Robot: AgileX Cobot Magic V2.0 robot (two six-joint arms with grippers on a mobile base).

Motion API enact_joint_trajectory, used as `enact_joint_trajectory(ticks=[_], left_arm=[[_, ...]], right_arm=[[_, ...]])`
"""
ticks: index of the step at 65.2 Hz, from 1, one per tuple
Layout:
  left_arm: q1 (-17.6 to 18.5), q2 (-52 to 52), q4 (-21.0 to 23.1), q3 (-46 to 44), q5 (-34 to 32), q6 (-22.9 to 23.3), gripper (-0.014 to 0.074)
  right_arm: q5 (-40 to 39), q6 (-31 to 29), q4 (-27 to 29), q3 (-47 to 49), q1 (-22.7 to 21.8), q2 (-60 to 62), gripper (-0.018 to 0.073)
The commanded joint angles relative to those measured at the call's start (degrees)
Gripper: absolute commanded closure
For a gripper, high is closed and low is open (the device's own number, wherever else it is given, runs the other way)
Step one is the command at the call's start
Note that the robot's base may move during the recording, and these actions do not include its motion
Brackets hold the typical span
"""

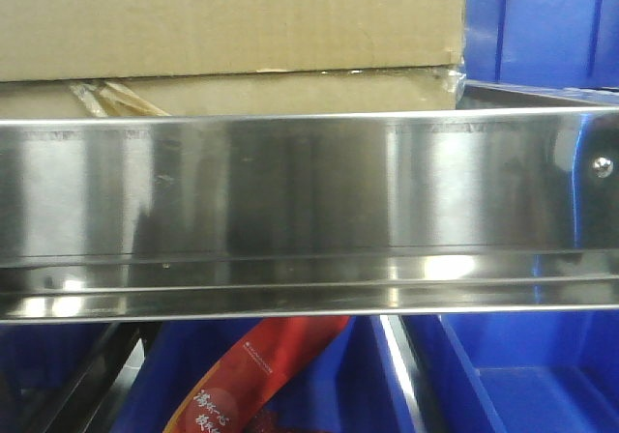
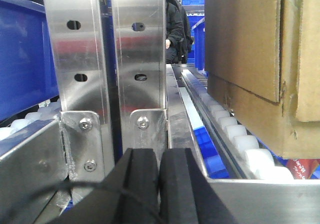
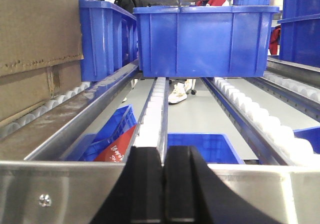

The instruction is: Grab carton from right shelf to conveyor

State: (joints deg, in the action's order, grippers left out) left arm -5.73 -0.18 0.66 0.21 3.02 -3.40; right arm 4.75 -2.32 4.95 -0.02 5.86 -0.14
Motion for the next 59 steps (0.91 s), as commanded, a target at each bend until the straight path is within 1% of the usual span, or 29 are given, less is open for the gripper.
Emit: enact_joint_trajectory(ticks=[1, 32, 45, 59], left_arm=[[0.38, 0.18, 0.34, -0.21, -1.00, -0.07, 0.0592], [0.40, 0.18, 0.34, -0.21, -1.14, -0.07, 0.0592], [0.40, 0.18, 0.34, -0.21, -3.91, -0.07, 0.0592], [0.40, 0.18, 0.34, -0.21, -5.86, -0.07, 0.0592]], right_arm=[[-1.34, -0.46, 0.23, 0.02, 0.06, 0.14, 0.0626], [-1.34, -0.46, 0.23, 0.02, 0.06, 0.14, 0.0626], [-1.34, -0.46, 0.23, 0.02, 0.06, 0.14, 0.0626], [-3.77, -0.46, 0.23, 0.02, 0.04, 0.14, 0.0626]])
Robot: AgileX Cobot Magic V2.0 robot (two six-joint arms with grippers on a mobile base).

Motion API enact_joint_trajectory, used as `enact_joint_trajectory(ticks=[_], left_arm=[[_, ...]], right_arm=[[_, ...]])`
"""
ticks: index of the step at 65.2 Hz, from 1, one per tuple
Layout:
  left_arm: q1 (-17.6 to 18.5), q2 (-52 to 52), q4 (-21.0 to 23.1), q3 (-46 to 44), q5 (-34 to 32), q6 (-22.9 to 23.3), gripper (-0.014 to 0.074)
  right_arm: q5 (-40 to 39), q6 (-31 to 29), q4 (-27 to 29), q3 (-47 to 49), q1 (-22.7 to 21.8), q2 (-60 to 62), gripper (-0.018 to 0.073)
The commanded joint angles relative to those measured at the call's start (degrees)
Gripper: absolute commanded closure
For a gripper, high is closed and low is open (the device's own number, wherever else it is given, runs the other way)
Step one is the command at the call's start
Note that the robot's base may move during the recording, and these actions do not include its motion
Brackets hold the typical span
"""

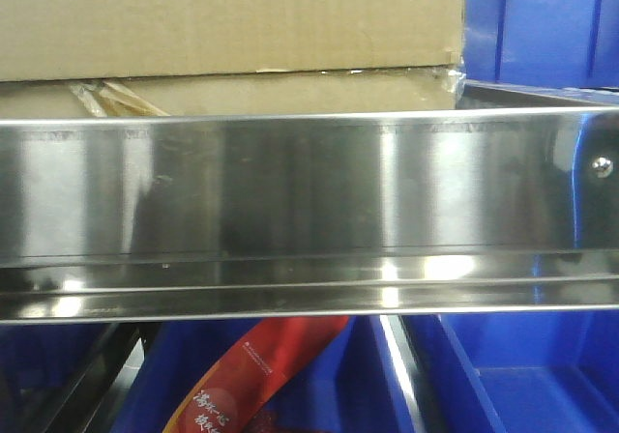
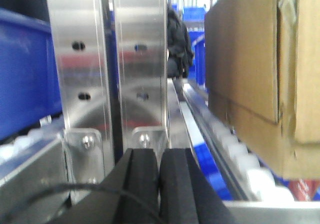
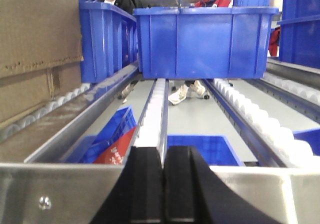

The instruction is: Grab carton from right shelf to conveyor

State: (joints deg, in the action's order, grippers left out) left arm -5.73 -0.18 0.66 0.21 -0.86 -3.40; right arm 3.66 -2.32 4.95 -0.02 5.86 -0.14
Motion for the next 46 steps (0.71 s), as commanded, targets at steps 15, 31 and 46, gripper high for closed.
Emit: enact_joint_trajectory(ticks=[15, 31, 46], left_arm=[[0.40, 0.18, 2.94, -0.21, -8.61, -0.07, 0.0592], [0.40, -0.05, 0.40, -14.14, 6.43, -0.07, 0.0575], [0.49, -8.07, -1.52, -32.83, 20.08, -2.39, 0.0262]], right_arm=[[-10.98, -0.46, 0.35, 0.02, 0.04, 0.14, 0.0626], [4.49, -0.46, 0.35, 13.83, 0.04, 0.14, 0.0626], [8.86, -0.46, 0.35, 26.73, 0.04, -4.94, 0.0400]])
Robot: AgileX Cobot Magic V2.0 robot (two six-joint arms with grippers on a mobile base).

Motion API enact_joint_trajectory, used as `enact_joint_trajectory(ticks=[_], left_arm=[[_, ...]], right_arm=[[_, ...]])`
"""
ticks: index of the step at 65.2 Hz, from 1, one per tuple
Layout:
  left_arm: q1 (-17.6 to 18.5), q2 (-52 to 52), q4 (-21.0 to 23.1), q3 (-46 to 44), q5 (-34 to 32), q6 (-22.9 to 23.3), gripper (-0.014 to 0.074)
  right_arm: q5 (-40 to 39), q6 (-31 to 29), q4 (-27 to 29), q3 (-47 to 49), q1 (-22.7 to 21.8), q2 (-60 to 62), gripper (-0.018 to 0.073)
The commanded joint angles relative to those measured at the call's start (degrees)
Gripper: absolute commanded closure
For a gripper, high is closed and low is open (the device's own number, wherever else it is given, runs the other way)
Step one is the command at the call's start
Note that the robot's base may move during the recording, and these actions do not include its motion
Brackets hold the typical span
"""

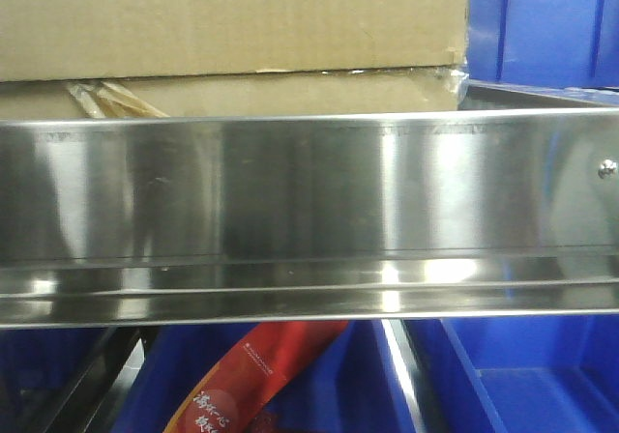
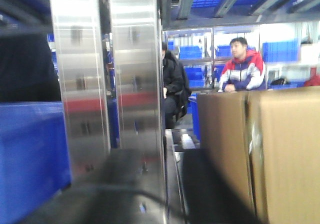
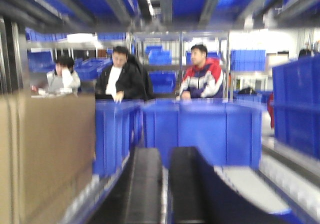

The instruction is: Grab carton from right shelf to conveyor

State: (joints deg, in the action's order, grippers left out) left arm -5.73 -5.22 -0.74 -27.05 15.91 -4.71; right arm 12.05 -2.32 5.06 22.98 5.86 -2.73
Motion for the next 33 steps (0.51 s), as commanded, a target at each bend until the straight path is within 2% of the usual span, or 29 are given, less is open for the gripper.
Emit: enact_joint_trajectory(ticks=[1, 5, 10, 13, 20, 26, 33], left_arm=[[0.49, -3.68, 0.25, -6.47, 3.35, -1.08, 0.0244], [0.49, -6.63, 1.87, -10.50, 4.21, -1.08, 0.0177], [0.49, -10.14, 2.99, -14.67, 6.18, -1.08, 0.0136], [1.93, -12.06, 3.73, -16.78, 6.53, -1.08, 0.0120], [7.92, -15.15, 4.03, -19.65, 6.53, -2.26, 0.0094], [14.82, -18.20, 4.03, -22.33, 9.08, -8.23, 0.0075], [22.18, -23.07, 4.03, -26.05, 12.30, -8.58, 0.0077]], right_arm=[[0.47, -0.46, 0.24, 4.30, 0.04, -2.84, 0.0367], [0.47, -0.46, 0.24, 6.61, 0.04, -5.16, 0.0236], [0.47, -0.46, 0.24, 8.67, 0.04, -7.83, 0.0078], [0.47, -0.46, 0.13, 9.43, 0.04, -9.74, -0.0010], [0.30, -0.46, -0.25, 9.56, 0.04, -13.53, -0.0001], [-0.96, -0.46, -0.55, 9.99, 0.57, -16.45, 0.0000], [0.09, -0.46, -0.18, 12.62, 3.70, -20.01, 0.0000]])
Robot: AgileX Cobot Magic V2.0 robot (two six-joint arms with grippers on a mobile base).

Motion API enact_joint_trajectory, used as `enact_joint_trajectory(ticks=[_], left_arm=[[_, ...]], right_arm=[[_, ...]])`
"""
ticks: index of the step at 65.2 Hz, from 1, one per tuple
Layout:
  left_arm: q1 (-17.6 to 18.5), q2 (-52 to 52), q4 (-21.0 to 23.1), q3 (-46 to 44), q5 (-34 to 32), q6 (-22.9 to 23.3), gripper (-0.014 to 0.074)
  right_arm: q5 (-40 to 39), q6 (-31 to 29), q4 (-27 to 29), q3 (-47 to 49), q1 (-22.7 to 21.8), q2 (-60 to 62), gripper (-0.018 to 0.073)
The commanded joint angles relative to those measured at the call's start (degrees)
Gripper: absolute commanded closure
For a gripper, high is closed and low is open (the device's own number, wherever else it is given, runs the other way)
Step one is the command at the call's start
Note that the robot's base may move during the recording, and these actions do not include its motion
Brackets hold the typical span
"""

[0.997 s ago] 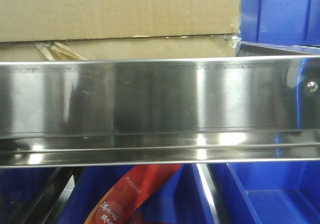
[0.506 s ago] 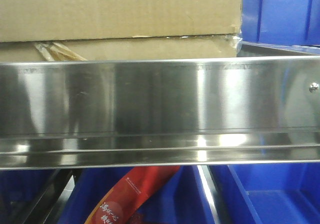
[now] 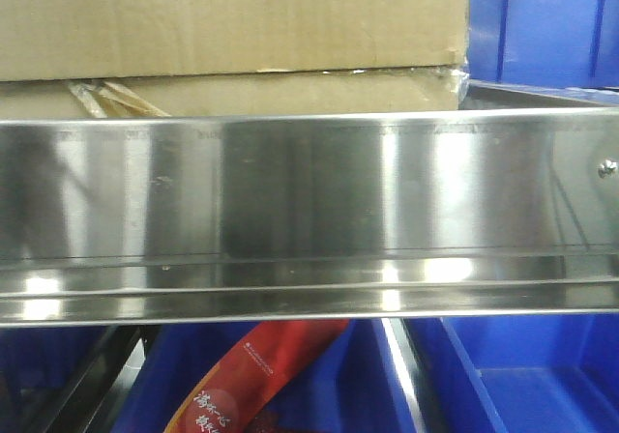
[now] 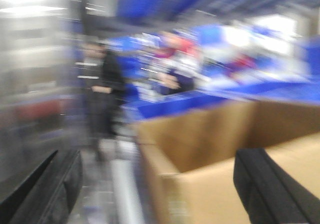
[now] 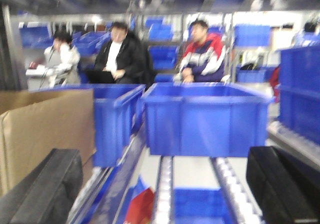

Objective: Grab carton from right shelf to conveyor
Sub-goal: 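Lift the brown carton off the roller shelf with both grippers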

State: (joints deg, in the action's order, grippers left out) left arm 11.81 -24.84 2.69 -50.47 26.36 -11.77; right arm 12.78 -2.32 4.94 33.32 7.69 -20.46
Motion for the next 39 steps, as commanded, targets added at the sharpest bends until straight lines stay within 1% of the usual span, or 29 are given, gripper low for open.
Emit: enact_joint_trajectory(ticks=[1, 5, 10, 15, 20, 24, 27, 32, 39], left_arm=[[6.01, -4.21, 0.60, -3.12, 2.01, -1.52, 0.0078], [10.30, -8.30, 0.60, -5.72, 2.10, -1.52, 0.0078], [14.11, -13.78, 0.60, -9.31, 2.25, -1.52, 0.0078], [16.39, -19.02, 0.60, -13.03, 2.88, -0.72, 0.0078], [16.77, -24.09, 0.60, -17.77, 4.85, 2.90, 0.0078], [16.07, -28.49, -0.79, -22.51, 8.17, 7.70, 0.0078], [15.25, -32.21, -2.32, -26.88, 11.83, 11.05, 0.0078], [13.90, -36.66, -4.65, -33.08, 17.06, 14.93, 0.0078], [12.21, -43.48, -9.24, -41.98, 27.24, 21.13, 0.0078]], right_arm=[[-0.44, -0.46, -0.06, 2.77, 2.45, -2.78, 0.0000], [0.36, -0.46, -0.06, 5.60, 5.74, -5.78, 0.0000], [1.88, -0.46, -0.06, 9.44, 9.81, -9.71, 0.0000], [4.98, -0.46, -0.06, 14.57, 13.88, -14.95, 0.0000], [8.98, -0.46, -0.06, 20.12, 16.43, -20.18, 0.0000], [14.44, -0.46, -0.06, 25.37, 17.47, -24.44, 0.0000], [18.62, -0.46, -0.06, 29.82, 17.50, -27.80, 0.0000], [25.27, -0.10, -0.06, 38.18, 17.50, -33.24, 0.0000], [34.47, 0.34, -0.06, 49.77, 17.50, -41.15, 0.0000]])
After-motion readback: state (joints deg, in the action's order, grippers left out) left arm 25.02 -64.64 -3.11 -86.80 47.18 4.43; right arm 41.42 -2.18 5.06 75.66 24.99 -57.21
